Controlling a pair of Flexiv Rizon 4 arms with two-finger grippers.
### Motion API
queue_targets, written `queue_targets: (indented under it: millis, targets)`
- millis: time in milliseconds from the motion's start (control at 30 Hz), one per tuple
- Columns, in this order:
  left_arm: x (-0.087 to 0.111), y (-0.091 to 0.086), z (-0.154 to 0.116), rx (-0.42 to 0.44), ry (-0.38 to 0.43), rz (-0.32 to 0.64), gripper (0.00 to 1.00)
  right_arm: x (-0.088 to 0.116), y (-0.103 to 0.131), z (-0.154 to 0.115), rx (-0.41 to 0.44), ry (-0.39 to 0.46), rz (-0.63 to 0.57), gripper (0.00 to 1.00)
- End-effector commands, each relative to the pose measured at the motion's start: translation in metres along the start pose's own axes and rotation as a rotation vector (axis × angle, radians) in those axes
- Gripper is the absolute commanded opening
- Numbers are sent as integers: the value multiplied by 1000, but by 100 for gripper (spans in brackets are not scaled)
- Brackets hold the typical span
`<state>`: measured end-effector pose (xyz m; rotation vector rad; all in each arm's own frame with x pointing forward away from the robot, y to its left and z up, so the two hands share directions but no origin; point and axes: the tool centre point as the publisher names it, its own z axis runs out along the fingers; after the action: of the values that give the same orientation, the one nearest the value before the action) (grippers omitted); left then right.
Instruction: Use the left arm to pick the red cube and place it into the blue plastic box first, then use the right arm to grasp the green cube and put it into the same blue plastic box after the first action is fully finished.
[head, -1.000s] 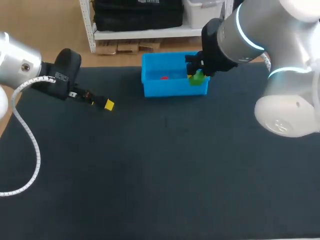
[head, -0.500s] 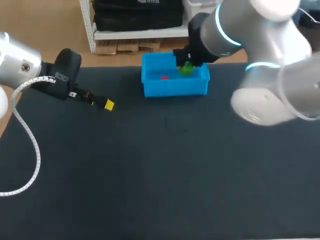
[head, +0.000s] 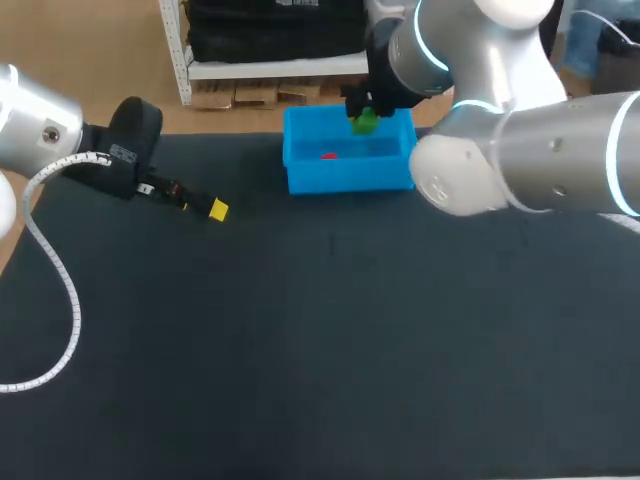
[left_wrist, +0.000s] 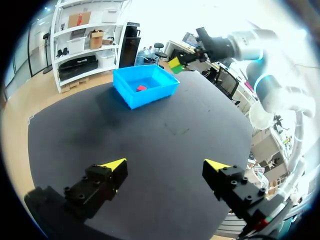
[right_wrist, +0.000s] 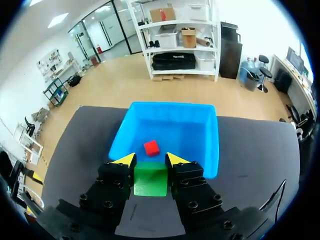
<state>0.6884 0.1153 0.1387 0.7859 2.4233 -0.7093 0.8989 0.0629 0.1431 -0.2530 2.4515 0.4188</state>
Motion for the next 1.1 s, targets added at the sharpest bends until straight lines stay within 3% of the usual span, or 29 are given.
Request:
queue_targets:
  millis: [33, 300, 1100]
  targets:
    - [2, 1, 0, 4, -6, 3, 100, -16, -3, 45, -10, 35, -15, 0]
    - [2, 1, 0, 4, -6, 3, 100, -10, -16, 68, -7, 28, -14, 0]
    - [2, 1, 0, 4, -6, 3, 100, -1, -32, 81, 2, 50, -13, 0]
